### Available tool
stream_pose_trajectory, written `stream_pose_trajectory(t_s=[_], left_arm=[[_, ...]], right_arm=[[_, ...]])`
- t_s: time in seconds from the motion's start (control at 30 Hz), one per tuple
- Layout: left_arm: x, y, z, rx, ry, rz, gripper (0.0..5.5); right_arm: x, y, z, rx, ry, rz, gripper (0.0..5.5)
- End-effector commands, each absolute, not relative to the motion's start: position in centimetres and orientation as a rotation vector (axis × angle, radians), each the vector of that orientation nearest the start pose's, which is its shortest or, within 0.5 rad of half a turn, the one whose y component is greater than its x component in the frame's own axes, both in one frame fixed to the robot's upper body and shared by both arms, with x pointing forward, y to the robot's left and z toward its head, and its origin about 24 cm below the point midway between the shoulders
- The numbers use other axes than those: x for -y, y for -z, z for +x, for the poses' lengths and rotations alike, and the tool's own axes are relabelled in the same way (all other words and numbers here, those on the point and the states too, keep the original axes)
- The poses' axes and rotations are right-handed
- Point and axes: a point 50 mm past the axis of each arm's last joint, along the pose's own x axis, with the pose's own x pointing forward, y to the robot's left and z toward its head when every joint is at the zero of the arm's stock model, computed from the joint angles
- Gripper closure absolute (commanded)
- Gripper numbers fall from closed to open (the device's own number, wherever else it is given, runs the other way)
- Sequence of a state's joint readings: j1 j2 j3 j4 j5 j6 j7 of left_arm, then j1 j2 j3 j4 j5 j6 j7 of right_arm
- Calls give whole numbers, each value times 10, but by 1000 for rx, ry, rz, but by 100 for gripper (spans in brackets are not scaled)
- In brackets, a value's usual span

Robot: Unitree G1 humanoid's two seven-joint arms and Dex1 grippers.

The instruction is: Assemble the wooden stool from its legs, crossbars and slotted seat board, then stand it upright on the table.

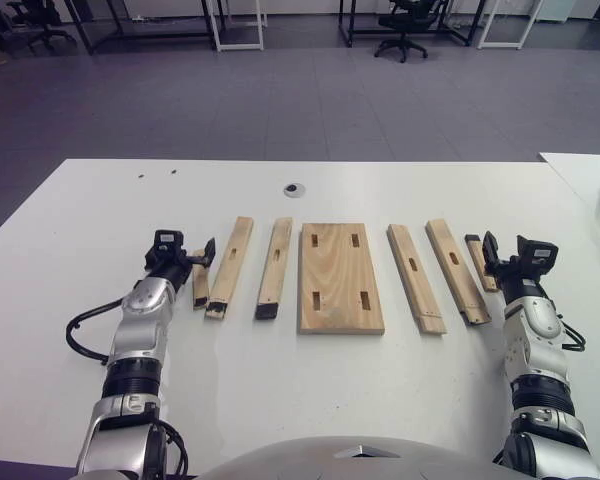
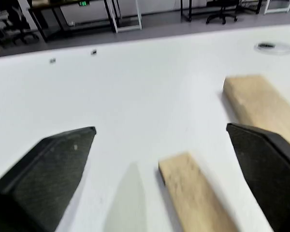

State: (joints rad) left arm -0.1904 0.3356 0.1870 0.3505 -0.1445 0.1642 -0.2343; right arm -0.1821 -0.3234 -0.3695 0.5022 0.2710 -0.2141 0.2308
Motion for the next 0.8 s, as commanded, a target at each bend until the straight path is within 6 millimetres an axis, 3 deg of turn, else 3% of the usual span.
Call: stream_pose_trajectory(t_s=[0.03, 0.2, 0.37, 0.53, 0.7, 0.8], left_arm=[[-249, -6, 261, -405, 12, 85, 51], [-245, -4, 242, -468, 39, 92, 113], [-257, -7, 224, -523, 22, 109, 190], [-260, -8, 225, -546, 36, 95, 263], [-256, -16, 244, -502, 74, 103, 334], [-262, -14, 244, -516, 73, 116, 376]], right_arm=[[298, -29, 261, 2, 213, 27, 241], [297, -28, 258, 0, 220, 30, 246], [295, -24, 255, -8, 223, 35, 246], [295, -23, 252, -6, 233, 37, 246], [291, -27, 259, -7, 209, 19, 246], [289, -30, 265, -5, 192, 5, 246]])
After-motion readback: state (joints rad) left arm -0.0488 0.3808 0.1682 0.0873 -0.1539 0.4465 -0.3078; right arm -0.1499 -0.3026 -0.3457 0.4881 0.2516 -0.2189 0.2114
